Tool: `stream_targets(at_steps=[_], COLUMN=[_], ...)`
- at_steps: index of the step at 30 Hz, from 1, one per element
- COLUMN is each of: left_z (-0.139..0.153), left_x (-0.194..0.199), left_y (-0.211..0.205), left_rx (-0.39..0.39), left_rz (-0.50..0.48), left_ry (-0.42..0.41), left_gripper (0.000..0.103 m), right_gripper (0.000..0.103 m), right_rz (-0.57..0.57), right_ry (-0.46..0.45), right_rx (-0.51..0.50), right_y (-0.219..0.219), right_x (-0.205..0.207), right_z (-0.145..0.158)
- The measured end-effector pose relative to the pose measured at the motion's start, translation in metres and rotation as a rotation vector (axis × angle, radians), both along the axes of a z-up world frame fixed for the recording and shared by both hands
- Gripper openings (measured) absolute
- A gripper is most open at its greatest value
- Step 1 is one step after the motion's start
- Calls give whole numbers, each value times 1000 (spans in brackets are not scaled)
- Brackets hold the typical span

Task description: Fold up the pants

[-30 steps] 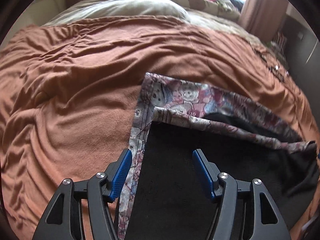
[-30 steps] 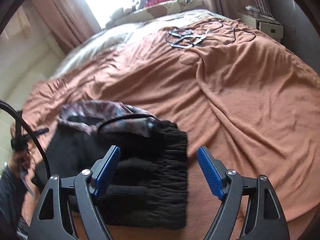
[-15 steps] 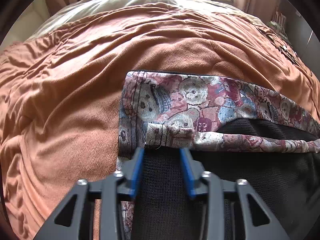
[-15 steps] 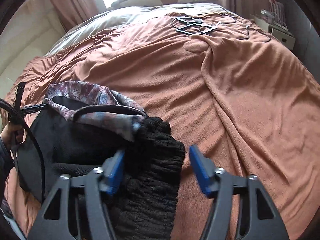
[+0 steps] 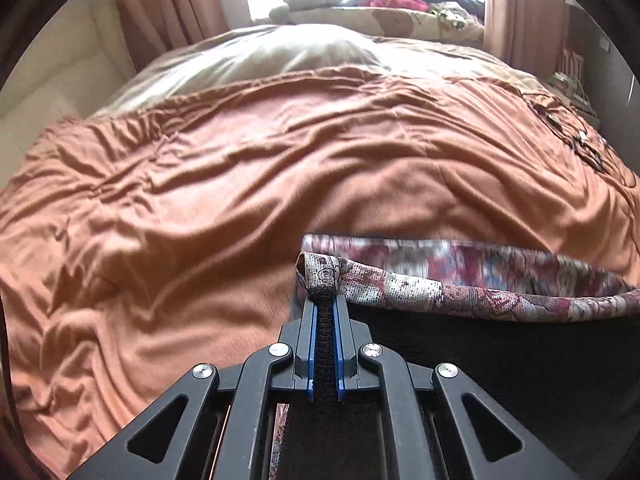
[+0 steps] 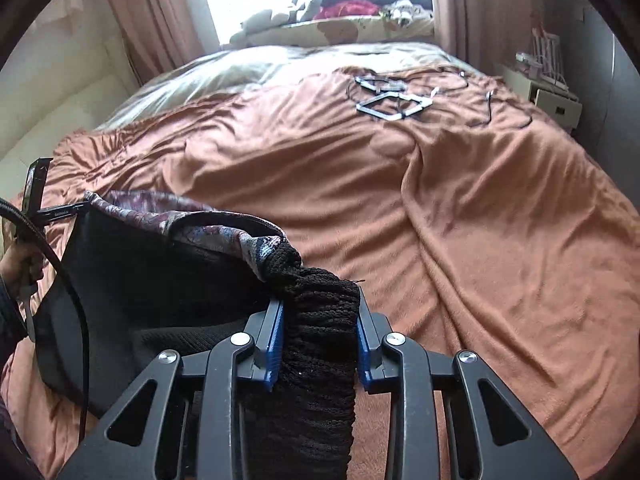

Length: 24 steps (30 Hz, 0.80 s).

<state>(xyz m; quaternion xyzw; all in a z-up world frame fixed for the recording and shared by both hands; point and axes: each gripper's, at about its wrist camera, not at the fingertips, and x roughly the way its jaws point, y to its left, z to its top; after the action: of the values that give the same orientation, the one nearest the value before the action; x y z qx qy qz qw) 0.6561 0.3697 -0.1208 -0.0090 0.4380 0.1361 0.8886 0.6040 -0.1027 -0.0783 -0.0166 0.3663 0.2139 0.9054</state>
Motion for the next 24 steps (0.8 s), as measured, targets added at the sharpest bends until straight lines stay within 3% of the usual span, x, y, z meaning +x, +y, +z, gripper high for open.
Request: stream_targets(at_steps=[16, 19, 20, 21, 23, 24], left_z=[-26, -31, -31, -29, -22, -17], left_x=[64, 66, 66, 63, 56, 51], left_y=[11, 8, 8, 8, 11, 12], left_rx=[19, 52, 64, 64, 32, 20], left_rz=[63, 80, 90, 100, 107, 109], left_ry=[43, 50, 58, 56, 34, 25], left_gripper=[9, 24, 36, 48, 60, 61], right_gripper=[27, 33, 41, 57, 68, 68], right_rz=[-33, -57, -61, -69, -73, -71], right_ry=[-2, 19, 23, 25, 13, 8], right_rx=[-41, -69, -72, -80, -60, -50], right_y=[30, 37, 37, 37, 33, 30], right_x=[51, 58, 59, 58, 53, 50], right_z=[-24, -31, -31, -29, -23, -19])
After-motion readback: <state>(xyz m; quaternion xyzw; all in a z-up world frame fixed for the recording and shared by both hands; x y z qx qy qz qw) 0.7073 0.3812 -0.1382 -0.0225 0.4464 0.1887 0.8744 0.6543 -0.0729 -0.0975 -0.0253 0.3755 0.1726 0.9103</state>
